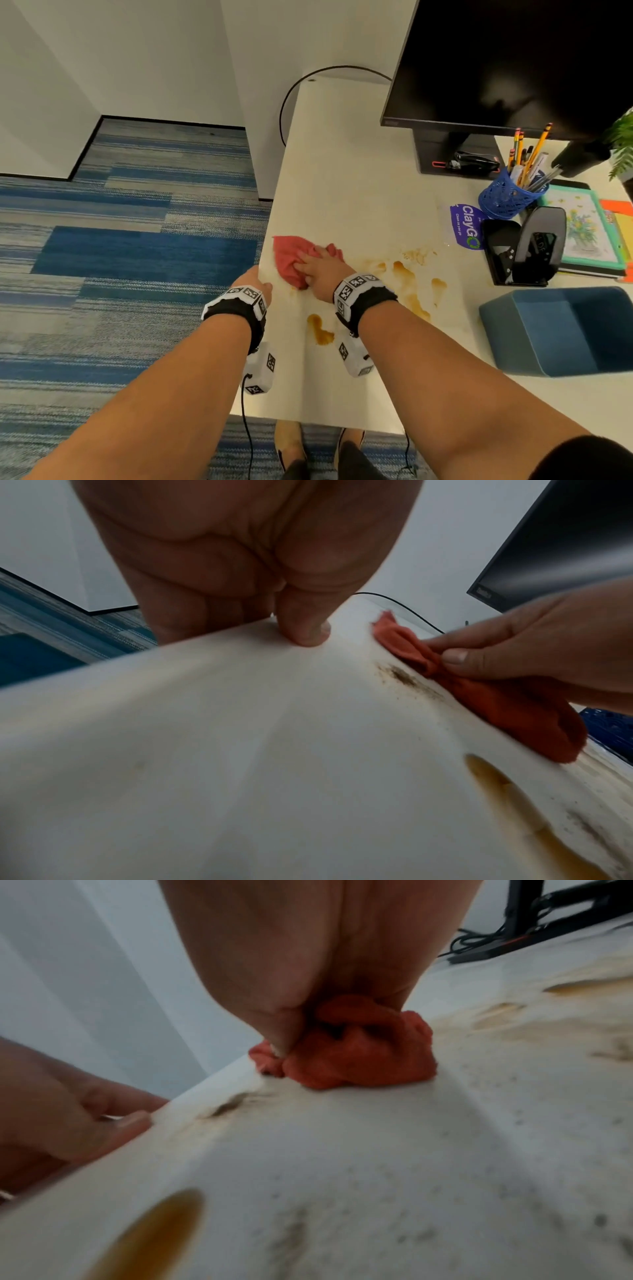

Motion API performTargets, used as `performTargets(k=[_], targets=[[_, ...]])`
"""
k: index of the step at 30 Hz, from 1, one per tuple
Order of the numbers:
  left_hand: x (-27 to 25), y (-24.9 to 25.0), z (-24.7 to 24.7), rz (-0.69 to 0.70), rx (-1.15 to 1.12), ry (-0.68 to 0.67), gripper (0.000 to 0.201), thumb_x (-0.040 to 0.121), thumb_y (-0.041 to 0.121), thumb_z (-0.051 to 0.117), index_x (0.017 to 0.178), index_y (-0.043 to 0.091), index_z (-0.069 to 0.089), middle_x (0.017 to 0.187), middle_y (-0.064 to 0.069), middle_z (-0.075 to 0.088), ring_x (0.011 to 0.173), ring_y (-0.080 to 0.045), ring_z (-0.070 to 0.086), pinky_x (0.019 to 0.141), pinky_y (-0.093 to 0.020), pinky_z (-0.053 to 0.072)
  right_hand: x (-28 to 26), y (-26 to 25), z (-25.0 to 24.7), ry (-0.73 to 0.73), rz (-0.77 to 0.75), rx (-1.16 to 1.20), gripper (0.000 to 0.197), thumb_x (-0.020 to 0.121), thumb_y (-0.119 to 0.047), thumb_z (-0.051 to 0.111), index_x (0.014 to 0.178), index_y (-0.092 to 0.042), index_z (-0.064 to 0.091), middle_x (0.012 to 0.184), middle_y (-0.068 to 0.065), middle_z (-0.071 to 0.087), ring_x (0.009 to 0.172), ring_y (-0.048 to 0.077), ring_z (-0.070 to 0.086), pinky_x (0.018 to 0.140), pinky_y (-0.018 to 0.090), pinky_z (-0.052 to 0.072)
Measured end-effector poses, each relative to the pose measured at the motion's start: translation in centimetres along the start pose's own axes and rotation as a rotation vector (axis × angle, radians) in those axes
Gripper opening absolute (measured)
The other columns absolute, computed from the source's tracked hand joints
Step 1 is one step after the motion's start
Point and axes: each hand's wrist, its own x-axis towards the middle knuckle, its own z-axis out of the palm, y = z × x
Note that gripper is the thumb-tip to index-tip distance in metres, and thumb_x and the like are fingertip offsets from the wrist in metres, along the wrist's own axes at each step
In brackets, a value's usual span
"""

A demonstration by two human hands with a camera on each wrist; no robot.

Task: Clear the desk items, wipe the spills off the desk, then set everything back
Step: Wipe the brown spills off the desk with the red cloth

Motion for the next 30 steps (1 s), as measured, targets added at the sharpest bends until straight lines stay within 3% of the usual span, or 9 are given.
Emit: performTargets(k=[5,9,11,13,18,21,26,28,30], targets=[[0.2,0.0,0.5,-0.030,-0.011,0.022,0.037,0.097,0.016,0.043,0.134,0.010,0.042,0.132,-0.013,0.052,0.120,-0.032,0.051,0.097,-0.035,0.042,0.4,1.2,-0.4,0.044,0.209,0.064,0.061,0.098,-0.021,0.037,0.153,-0.025,0.012,0.162,-0.002,-0.004,0.147,0.038,-0.004,0.118,0.056,0.006],[0.5,0.1,0.8,-0.016,0.024,0.033,0.037,0.097,0.016,0.043,0.133,0.009,0.042,0.132,-0.014,0.052,0.118,-0.032,0.052,0.094,-0.033,0.042,-0.1,-0.5,0.7,0.017,0.054,-0.021,0.060,0.095,-0.019,0.039,0.151,-0.027,0.017,0.162,-0.001,0.001,0.146,0.040,-0.002,0.116,0.059,0.007],[0.5,0.2,0.8,-0.024,0.030,0.036,0.036,0.097,0.017,0.043,0.132,0.009,0.043,0.130,-0.015,0.052,0.117,-0.032,0.052,0.093,-0.034,0.042,-0.4,0.1,1.1,0.010,0.056,0.005,0.060,0.095,-0.016,0.038,0.151,-0.027,0.018,0.162,-0.002,0.000,0.147,0.038,-0.003,0.117,0.058,0.006],[0.5,0.2,0.8,-0.043,0.025,0.037,0.036,0.097,0.017,0.043,0.133,0.010,0.043,0.130,-0.015,0.052,0.118,-0.034,0.052,0.095,-0.036,0.042,-1.0,1.5,1.1,0.023,0.138,0.073,0.059,0.097,-0.017,0.037,0.151,-0.026,0.017,0.162,-0.004,-0.004,0.147,0.036,-0.005,0.118,0.056,0.006],[0.6,0.2,0.9,-0.059,0.021,0.030,0.037,0.098,0.017,0.043,0.134,0.010,0.041,0.132,-0.015,0.051,0.120,-0.035,0.050,0.097,-0.038,0.041,-2.6,6.6,0.6,0.067,0.542,0.204,0.062,0.097,-0.020,0.030,0.154,-0.022,0.006,0.161,-0.001,-0.012,0.147,0.037,-0.007,0.118,0.058,0.005],[0.8,0.3,1.0,-0.056,0.038,0.034,0.036,0.098,0.016,0.042,0.133,0.009,0.043,0.131,-0.015,0.051,0.119,-0.034,0.051,0.096,-0.037,0.042,-2.3,6.1,0.0,0.078,0.641,0.235,0.066,0.093,-0.018,0.034,0.154,-0.020,0.008,0.161,0.002,-0.009,0.146,0.039,-0.004,0.117,0.058,0.006],[0.9,0.4,1.0,-0.053,0.063,0.036,0.035,0.097,0.014,0.040,0.131,0.007,0.045,0.130,-0.017,0.053,0.115,-0.036,0.053,0.092,-0.037,0.043,-2.6,1.5,1.4,0.083,0.244,0.075,0.073,0.084,-0.008,0.044,0.151,-0.023,0.019,0.161,0.000,0.002,0.146,0.039,0.002,0.116,0.060,0.008],[0.9,0.6,1.0,-0.055,0.082,0.037,0.034,0.098,0.013,0.040,0.131,0.006,0.045,0.129,-0.017,0.053,0.115,-0.035,0.053,0.091,-0.037,0.043,-3.1,2.1,1.9,0.084,0.212,0.087,0.073,0.086,-0.008,0.043,0.152,-0.024,0.017,0.162,-0.002,-0.001,0.147,0.037,-0.001,0.117,0.058,0.007],[0.7,0.8,0.9,-0.064,0.099,0.033,0.033,0.098,0.013,0.041,0.130,0.006,0.045,0.128,-0.017,0.053,0.114,-0.035,0.054,0.089,-0.036,0.043,-3.6,4.1,1.9,0.077,0.292,0.157,0.073,0.087,-0.006,0.042,0.152,-0.024,0.016,0.162,-0.003,-0.004,0.147,0.036,-0.003,0.117,0.058,0.006]])
